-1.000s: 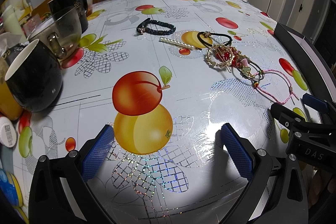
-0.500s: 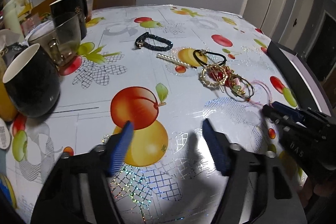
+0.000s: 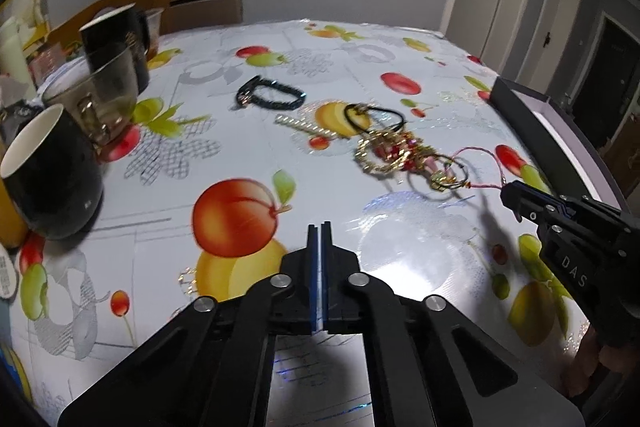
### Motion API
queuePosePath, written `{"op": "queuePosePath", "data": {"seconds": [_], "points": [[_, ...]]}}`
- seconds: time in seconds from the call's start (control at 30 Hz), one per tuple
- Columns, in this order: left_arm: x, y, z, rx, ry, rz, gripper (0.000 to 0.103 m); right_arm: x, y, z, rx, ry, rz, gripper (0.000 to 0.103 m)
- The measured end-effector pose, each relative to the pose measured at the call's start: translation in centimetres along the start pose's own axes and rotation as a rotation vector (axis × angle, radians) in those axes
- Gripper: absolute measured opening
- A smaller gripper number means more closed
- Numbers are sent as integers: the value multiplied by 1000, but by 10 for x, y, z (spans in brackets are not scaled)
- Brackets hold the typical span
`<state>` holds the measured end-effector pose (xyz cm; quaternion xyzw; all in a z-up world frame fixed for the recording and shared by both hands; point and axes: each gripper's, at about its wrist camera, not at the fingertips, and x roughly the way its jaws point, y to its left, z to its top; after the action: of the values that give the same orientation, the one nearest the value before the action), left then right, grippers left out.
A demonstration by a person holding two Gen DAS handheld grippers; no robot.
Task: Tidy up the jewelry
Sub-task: 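Grasp the pink cord bracelet with the right tool while the left tool approaches the silver ring, then grasp the silver ring bangle with the left tool while the right tool holds the pink bracelet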
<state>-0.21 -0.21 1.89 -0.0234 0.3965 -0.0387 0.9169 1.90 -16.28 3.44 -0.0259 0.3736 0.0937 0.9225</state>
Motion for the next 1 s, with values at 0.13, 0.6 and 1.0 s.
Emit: {"op": "queuePosePath", "data": {"seconds": [0.13, 0.6, 1.0], "points": [[1, -14, 3, 40, -21, -19, 0, -17, -1, -1, -3, -89, 4, 4], [27, -64, 16, 224, 42, -233, 0, -67, -23, -12, 108, -371, 47, 4], [50, -74, 30, 218, 97, -306, 26, -64, -74, -23, 352, -401, 168, 4]]}}
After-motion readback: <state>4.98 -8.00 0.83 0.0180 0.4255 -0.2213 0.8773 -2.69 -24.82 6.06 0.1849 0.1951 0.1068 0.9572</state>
